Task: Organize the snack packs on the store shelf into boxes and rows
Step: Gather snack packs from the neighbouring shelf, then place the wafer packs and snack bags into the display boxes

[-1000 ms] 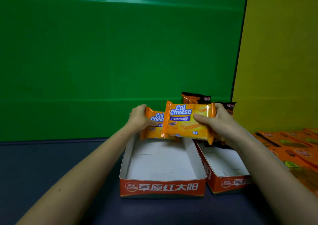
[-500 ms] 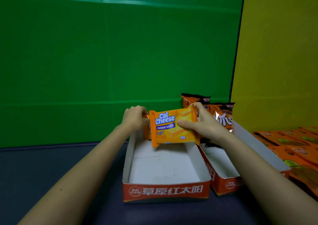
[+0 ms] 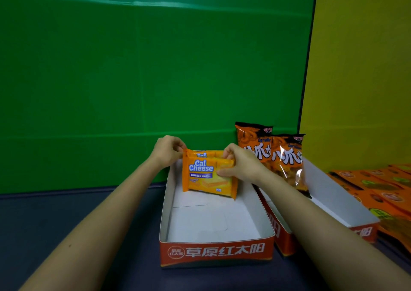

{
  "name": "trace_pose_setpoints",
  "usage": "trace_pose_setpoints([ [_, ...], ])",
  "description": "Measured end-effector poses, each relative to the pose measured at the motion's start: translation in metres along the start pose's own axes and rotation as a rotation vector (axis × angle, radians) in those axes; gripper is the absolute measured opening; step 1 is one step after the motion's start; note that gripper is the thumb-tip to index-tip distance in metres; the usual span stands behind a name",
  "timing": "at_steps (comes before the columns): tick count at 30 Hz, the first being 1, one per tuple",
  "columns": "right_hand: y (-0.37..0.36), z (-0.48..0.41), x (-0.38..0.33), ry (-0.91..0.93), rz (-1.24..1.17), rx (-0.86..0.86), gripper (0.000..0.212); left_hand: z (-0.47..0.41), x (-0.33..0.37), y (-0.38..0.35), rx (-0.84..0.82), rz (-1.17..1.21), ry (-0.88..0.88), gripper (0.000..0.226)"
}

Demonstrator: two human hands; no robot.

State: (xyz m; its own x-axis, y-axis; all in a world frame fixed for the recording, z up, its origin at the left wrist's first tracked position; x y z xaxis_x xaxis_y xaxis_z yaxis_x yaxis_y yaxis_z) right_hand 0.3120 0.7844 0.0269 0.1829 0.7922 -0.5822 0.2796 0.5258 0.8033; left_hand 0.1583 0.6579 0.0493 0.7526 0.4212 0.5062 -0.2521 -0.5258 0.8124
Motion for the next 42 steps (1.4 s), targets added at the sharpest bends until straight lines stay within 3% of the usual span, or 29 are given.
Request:
trace_pose_setpoints([
  [11,0.001,-0.014,-0.015,0.127,0.319,-0.026,0.042,0.009,0.001,0.003,0.104,-0.025,-0.041,0.015],
  [19,-0.005,-0.014,-0.021,0.074,0.661,0.062,0.053,0.023,0.005,0.006,0.158,-0.174,-0.031,0.023],
  [24,0.001,0.002,-0.042,0.125,0.594,0.104,0.052,0.05,0.012,0.024,0.25,-0.459,-0.012,0.026],
  [30,-0.022,0.028,-0.097,0.235,0.488,0.005,0.04,0.109,0.002,0.042,0.147,-0.716,0.189,0.028],
  [36,-0.079,0.058,-0.17,0.513,0.447,-0.082,0.037,0.204,-0.03,0.071,0.148,-0.758,0.373,0.024],
  [42,-0.147,0.082,-0.233,0.665,0.393,-0.202,0.037,0.302,-0.063,0.112,0.211,-0.774,0.543,0.024],
])
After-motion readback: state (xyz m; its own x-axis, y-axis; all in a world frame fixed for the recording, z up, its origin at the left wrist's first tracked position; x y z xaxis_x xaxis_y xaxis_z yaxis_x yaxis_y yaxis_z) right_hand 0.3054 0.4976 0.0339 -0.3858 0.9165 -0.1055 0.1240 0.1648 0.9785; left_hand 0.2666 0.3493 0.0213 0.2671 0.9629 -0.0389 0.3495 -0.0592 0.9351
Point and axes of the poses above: each hand's wrist, its own z-axis away from the middle knuckle, its own y-axis out of the back of the hand, x = y × z, the point moved 7 cm from there along -z, towards the middle knuckle, and after that the axes turned 14 degrees about -x, right-handed, at the moved point
